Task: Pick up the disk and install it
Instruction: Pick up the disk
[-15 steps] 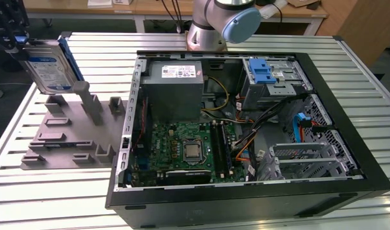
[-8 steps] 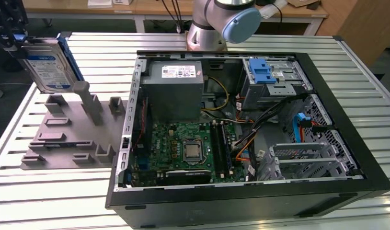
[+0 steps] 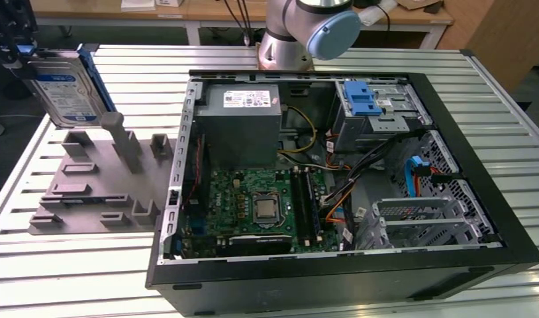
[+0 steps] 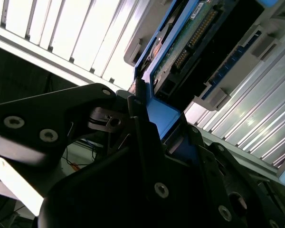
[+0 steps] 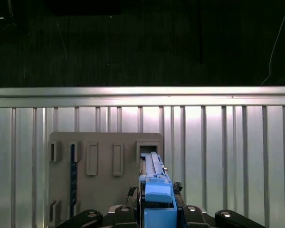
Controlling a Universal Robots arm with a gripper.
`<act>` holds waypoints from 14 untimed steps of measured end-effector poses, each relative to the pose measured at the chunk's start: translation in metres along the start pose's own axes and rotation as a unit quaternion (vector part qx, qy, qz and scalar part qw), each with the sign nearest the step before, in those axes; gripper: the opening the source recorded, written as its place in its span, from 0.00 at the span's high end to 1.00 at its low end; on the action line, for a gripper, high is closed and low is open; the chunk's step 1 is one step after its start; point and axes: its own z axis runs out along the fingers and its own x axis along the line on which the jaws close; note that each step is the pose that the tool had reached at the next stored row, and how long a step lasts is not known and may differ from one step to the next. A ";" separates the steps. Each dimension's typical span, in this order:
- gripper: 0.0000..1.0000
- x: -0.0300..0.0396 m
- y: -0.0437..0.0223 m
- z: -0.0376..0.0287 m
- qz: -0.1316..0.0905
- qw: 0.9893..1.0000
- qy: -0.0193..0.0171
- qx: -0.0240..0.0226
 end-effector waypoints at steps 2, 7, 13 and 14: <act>0.64 0.0000 0.0000 -0.0007 0.000 1.000 0.000 0.000; 0.64 -0.0001 0.0000 -0.0029 0.000 1.000 0.000 0.000; 0.64 -0.0001 0.0001 -0.0058 0.000 1.000 0.000 0.000; 0.64 -0.0001 0.0001 -0.0063 0.000 1.000 0.000 0.000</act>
